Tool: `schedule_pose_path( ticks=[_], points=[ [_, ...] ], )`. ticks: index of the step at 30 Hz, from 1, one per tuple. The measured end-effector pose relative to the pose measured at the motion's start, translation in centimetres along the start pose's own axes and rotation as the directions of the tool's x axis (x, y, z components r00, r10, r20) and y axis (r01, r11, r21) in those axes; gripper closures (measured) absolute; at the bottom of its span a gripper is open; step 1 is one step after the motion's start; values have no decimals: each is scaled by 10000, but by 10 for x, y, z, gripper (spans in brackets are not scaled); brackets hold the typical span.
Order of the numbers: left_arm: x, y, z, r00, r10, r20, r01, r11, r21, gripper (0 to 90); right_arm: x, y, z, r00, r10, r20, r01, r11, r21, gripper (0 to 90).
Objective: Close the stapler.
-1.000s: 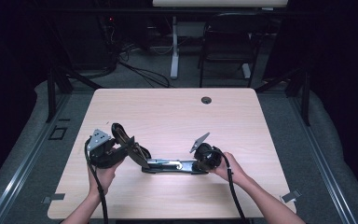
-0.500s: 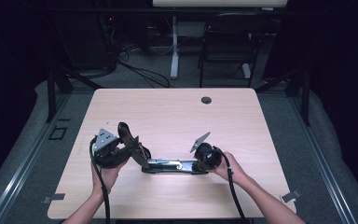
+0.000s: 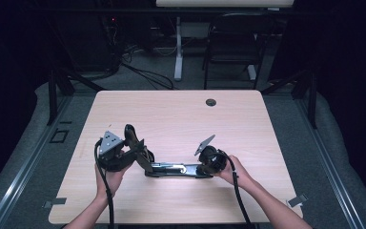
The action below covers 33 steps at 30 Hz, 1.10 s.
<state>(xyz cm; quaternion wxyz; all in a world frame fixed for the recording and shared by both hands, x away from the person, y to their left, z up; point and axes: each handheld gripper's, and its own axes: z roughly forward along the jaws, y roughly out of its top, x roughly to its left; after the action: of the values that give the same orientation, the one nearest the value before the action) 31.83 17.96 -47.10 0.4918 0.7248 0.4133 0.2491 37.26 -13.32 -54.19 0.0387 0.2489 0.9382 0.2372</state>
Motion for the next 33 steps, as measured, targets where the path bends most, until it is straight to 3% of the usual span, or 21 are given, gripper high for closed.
schedule_pose_path(
  ticks=[4,17,24,27,33],
  points=[
    [-7,2,2,9995,294,-75,-294,9996,39,590,-1,0,0,10000,11,-31,-11,10000,-29,900],
    [-12,6,4,9991,416,-63,-414,9988,242,589,-2,-1,0,9998,131,-136,-132,9999,-109,900],
    [-19,10,8,9963,854,-32,-851,9952,485,585,-2,-2,0,9998,126,-160,-127,9999,-95,900],
    [-25,11,10,9937,1113,-132,-1104,9924,545,583,-2,-2,0,9998,131,-142,-133,9998,-114,900],
    [-35,10,14,9909,1206,-603,-1182,9921,427,587,-2,-1,0,9999,132,-95,-132,9999,-63,900]
  ],
)
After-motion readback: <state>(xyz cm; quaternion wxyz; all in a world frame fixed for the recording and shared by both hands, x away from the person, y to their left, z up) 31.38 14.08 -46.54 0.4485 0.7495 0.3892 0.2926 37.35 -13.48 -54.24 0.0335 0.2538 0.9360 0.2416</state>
